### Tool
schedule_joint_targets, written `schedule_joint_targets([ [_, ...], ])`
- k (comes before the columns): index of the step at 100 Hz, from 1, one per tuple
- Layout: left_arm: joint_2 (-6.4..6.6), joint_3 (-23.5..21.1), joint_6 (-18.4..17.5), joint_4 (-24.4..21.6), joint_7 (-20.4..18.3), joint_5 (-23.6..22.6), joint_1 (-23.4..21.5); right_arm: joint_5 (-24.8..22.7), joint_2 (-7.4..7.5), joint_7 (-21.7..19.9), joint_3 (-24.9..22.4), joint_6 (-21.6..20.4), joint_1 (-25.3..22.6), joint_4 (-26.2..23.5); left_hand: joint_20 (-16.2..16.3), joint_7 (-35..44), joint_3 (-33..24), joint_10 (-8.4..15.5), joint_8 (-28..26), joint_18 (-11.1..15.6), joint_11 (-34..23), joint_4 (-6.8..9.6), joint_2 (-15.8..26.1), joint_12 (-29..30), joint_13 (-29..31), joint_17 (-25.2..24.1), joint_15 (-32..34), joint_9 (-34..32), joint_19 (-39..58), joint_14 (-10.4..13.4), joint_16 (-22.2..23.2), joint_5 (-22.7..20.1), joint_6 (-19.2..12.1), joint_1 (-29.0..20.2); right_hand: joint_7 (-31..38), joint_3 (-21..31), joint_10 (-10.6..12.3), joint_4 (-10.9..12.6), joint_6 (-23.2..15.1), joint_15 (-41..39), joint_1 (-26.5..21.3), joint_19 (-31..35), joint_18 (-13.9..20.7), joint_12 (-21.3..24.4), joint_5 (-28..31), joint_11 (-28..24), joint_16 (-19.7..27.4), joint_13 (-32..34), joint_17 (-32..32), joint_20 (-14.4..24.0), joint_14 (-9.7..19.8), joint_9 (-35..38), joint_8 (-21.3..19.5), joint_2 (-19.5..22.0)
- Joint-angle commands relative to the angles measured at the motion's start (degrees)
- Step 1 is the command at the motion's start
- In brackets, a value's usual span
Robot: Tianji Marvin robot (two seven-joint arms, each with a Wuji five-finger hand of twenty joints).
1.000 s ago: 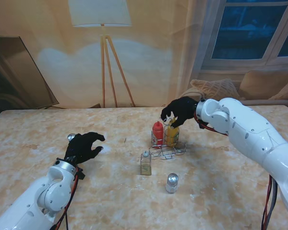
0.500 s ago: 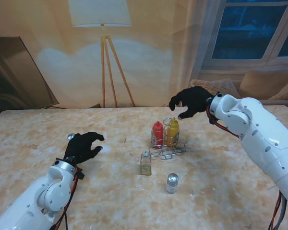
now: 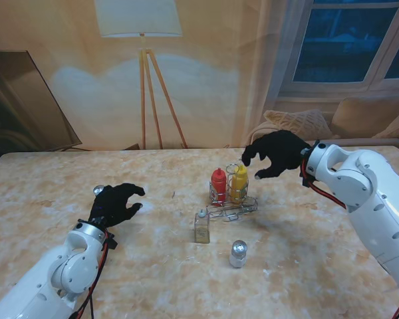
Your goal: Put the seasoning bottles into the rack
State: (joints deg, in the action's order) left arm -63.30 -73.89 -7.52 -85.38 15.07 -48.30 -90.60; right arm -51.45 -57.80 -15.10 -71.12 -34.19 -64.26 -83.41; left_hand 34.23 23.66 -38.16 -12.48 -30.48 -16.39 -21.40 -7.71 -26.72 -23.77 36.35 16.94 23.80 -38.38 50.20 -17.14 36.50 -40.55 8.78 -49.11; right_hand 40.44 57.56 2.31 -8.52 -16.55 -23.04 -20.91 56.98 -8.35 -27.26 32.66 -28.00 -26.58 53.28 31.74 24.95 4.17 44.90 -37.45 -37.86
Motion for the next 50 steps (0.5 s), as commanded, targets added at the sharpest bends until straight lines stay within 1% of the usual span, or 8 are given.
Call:
schedule_joint_targets([
  [1,-0.09,0.13,0.01,-0.38,-0.86,-0.03,-0.25,-0.18,0.19,-0.76,0.02,-0.92,-1.73,-0.93,-0.90,1.06,-0.46,0.91,-0.46,0.39,0.40,-1.14,-1.38,0.20,-1.37,-0.54,-0.92,1.73,-0.31,0.01,0.63,-0.50,-0.52,-0.28,-0.26,-0.67,0.84,1.35,-0.07,-0.77,-0.43,0.64,0.38,-2.21,1.04,-0.57,-1.89,0.54,0.38,-0.36,0.88,1.48,-0.60,0.39],
  [19,-0.08,0.18,-0.05,-0.33,-0.89,0.00,-0.23,4.45,0.74,-5.01,0.06,-2.33,-3.61,-2.46,-0.89,1.11,-0.49,0.84,-0.48,0.41,0.40,-1.17,-1.46,0.20,-1.31,-0.54,-0.87,1.73,-0.29,0.01,0.64,-0.57,-0.57,-0.31,-0.75,-1.22,2.43,1.38,0.30,-2.09,-0.61,0.58,1.84,-3.02,1.45,-1.11,-2.97,2.56,2.02,-0.07,2.59,3.51,-0.77,0.97],
  [39,-0.08,0.26,-0.14,-0.18,-0.87,0.03,-0.15,9.39,1.28,-9.02,2.01,-1.91,-4.99,-3.17,-0.89,1.08,-0.47,0.89,-0.46,0.42,0.42,-1.17,-1.39,0.21,-1.36,-0.49,-0.92,1.77,-0.27,0.04,0.62,-0.53,-0.57,-0.22,-1.46,-1.68,2.26,1.41,0.44,-1.18,-0.45,-0.48,2.39,-2.94,1.52,-0.13,-2.97,2.45,2.33,-0.10,2.87,3.43,-0.69,1.40],
  [50,-0.09,0.29,-0.19,-0.09,-0.89,0.12,-0.10,10.84,1.42,-9.85,3.66,-1.73,-5.27,-2.84,-0.91,1.07,-0.47,0.85,-0.45,0.42,0.39,-1.16,-1.36,0.20,-1.37,-0.53,-0.93,1.71,-0.31,-0.04,0.62,-0.52,-0.50,-0.21,-1.43,-1.78,2.40,1.41,0.08,-0.73,-0.38,-0.84,2.78,-2.86,2.11,0.29,-2.91,2.73,2.62,-0.02,3.11,3.67,-0.81,1.18],
])
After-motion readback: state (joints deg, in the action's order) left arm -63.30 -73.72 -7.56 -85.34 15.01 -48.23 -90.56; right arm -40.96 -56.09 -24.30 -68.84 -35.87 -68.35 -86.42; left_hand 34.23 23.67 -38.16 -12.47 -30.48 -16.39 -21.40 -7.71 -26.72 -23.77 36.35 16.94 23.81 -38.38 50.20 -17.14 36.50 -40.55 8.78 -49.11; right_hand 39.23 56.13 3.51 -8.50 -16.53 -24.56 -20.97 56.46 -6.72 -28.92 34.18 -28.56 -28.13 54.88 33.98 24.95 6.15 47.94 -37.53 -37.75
